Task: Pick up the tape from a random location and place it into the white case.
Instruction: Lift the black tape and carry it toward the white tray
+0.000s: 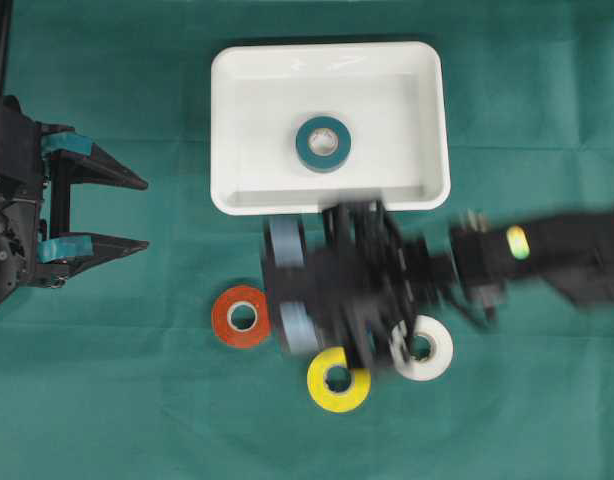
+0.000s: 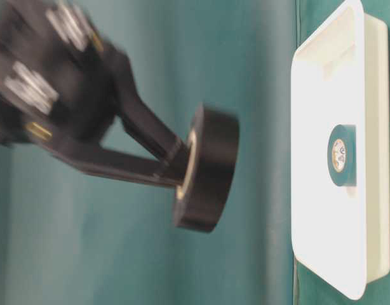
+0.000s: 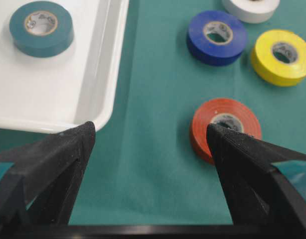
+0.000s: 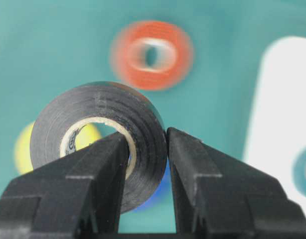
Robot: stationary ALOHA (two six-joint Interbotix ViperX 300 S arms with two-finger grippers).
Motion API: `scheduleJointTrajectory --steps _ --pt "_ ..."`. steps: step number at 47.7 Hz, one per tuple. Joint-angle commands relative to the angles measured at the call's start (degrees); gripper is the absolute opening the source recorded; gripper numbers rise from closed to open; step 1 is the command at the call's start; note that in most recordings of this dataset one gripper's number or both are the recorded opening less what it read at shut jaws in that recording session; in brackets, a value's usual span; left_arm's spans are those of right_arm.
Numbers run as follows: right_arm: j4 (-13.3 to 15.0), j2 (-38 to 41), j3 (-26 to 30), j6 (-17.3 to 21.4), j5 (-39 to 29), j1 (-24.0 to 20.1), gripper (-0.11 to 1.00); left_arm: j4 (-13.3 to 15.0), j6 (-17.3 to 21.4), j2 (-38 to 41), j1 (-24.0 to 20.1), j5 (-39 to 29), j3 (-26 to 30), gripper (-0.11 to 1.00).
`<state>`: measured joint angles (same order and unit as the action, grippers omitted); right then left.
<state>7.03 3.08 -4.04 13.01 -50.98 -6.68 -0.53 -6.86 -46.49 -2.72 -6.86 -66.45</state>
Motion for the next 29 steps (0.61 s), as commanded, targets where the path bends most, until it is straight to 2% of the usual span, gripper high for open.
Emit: scheduleJointTrajectory --steps 1,14,23,29 --pt "0.79 -1.58 0.26 -0.44 0.88 5.19 0.27 0.18 -0.09 0.18 0.09 0.18 0.53 0.99" --pt "3.34 0.18 0.18 -0.79 5.80 19.60 0.27 0.18 -0.09 0.18 0.09 0.18 0.62 0.99" --pt "4.39 1.14 0.18 -0.88 6.24 25.22 0.27 0.18 -0.09 0.18 0.09 0.18 0.62 0.99" --pt "5.19 1.23 0.09 -0.88 6.24 27.25 0.27 0.18 0.00 0.18 0.09 0.18 0.70 0.99"
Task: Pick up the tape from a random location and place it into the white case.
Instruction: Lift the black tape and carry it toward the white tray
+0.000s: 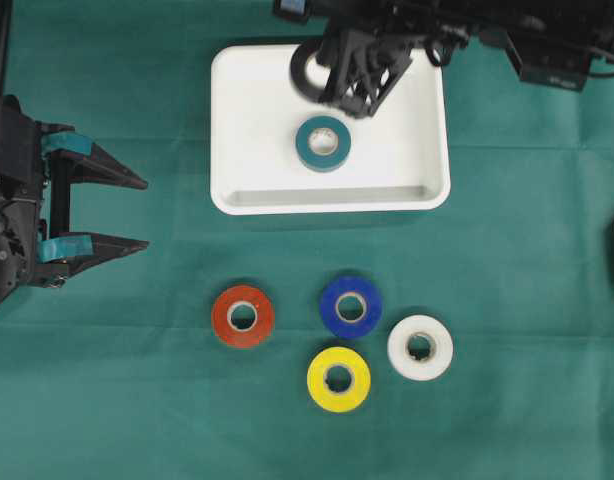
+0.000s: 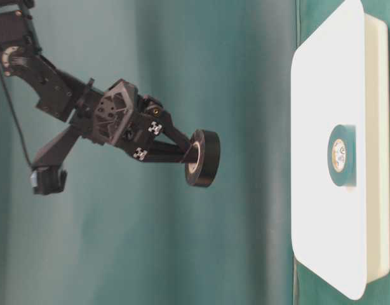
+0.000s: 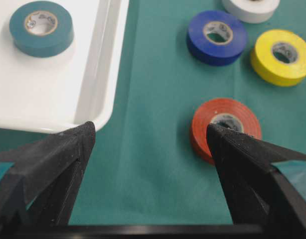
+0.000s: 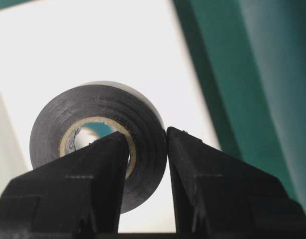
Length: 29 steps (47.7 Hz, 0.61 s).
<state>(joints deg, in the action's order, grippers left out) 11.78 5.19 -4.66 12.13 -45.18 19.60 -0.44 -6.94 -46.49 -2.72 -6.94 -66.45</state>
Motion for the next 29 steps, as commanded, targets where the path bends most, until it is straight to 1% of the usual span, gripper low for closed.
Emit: scheduleJointTrajectory --steps 1,11,19,25,29 --pt "0.44 -0.88 0.79 0.00 0.44 1.14 0.27 0.00 0.09 0.18 0.09 0.26 0.70 0.99" --pt "0.44 -0.62 0.79 -0.18 0.53 1.58 0.27 0.09 0.09 0.09 0.09 0.09 0.62 0.99" --pt "0.44 -0.70 0.62 -0.97 0.09 1.58 0.27 0.09 0.09 0.09 0.09 -1.49 0.62 0.99" --pt "0.44 -1.85 -1.41 -1.41 -0.09 1.58 0.27 0.09 0.18 0.09 0.09 -1.49 0.62 0.99" --pt "0.44 -3.34 -3.87 -1.41 0.18 1.67 0.27 0.09 0.18 0.09 0.09 -1.49 0.53 0.99"
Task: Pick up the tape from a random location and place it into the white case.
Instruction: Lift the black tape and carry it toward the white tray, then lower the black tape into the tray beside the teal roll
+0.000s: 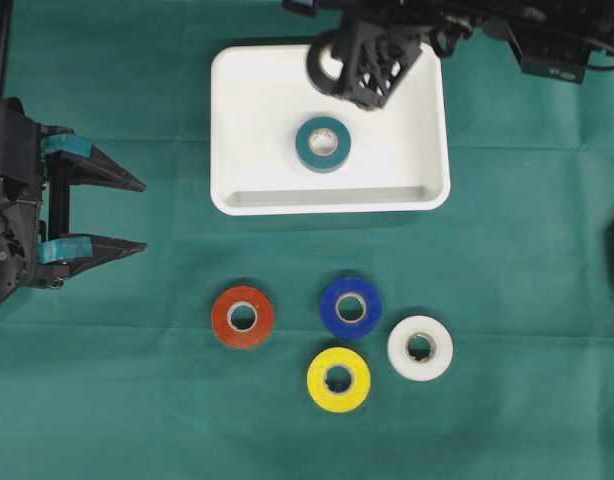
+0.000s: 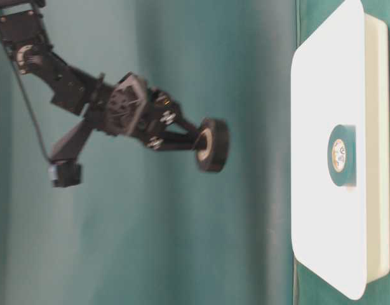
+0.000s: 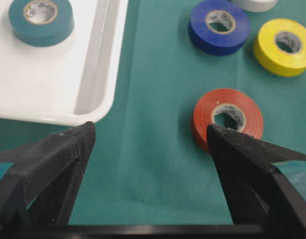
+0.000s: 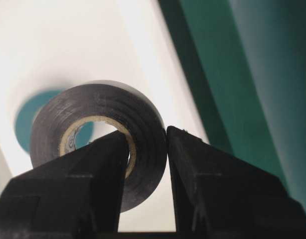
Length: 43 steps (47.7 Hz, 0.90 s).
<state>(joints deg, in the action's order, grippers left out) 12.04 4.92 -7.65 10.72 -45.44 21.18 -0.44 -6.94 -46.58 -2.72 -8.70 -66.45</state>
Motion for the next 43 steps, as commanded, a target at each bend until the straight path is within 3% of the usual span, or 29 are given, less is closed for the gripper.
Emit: scheduleJointTrajectory --steps 1,15,43 --pt "0.18 -3.43 -1.41 0.09 0.62 0.09 0.27 0.09 0.18 0.09 0.09 0.26 0.62 0.99" --pt "-0.09 -8.09 -8.79 0.70 2.20 0.00 0.27 0.09 0.26 0.09 0.09 0.09 0.62 0.99" --pt "0.18 -8.44 -10.46 0.00 2.81 0.00 0.27 0.09 0.18 0.09 0.09 1.85 0.62 0.99"
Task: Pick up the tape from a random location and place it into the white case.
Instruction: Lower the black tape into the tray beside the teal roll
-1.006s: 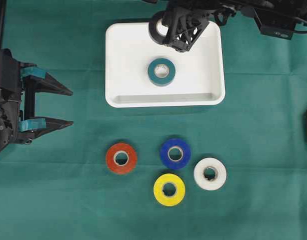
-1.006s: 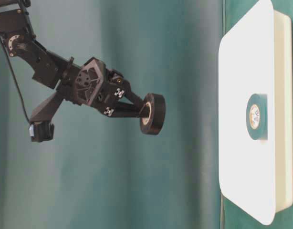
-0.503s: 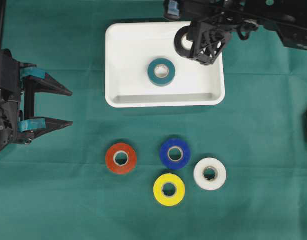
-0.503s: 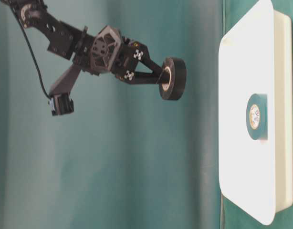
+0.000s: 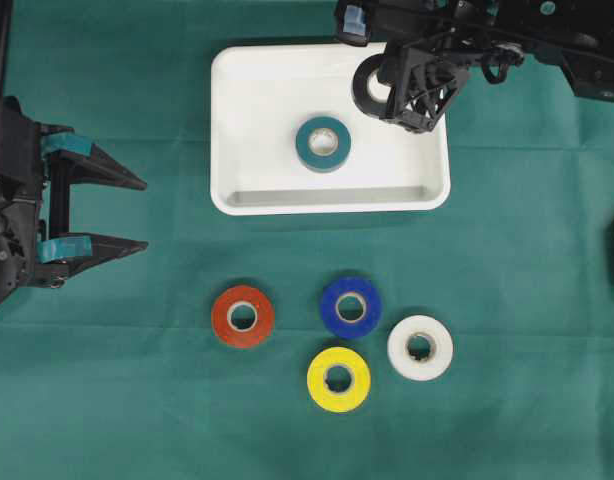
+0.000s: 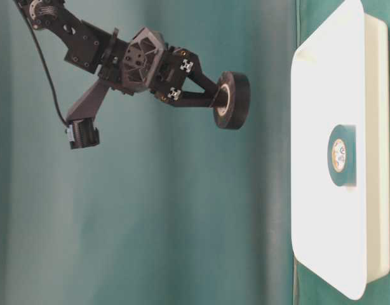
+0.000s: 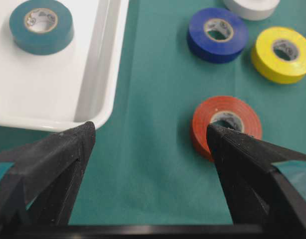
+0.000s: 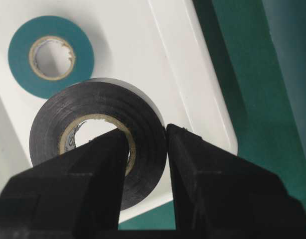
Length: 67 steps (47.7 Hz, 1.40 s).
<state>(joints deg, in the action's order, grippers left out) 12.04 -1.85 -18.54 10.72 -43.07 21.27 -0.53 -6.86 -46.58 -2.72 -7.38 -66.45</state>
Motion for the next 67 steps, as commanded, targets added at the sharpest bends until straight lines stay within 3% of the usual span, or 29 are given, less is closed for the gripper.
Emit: scheduleJointTrajectory --steps 1,32,67 --pt "0.18 -1.67 0.44 0.00 0.53 0.00 0.27 0.18 0.09 0.09 0.09 0.53 0.62 0.99" --pt "0.79 -1.67 -0.79 -0.09 2.81 0.00 0.27 0.18 0.09 0.09 0.09 1.23 0.62 0.99" --pt "0.70 4.31 -10.63 1.23 16.26 0.00 0.27 0.18 0.09 0.62 0.09 2.02 0.70 0.99"
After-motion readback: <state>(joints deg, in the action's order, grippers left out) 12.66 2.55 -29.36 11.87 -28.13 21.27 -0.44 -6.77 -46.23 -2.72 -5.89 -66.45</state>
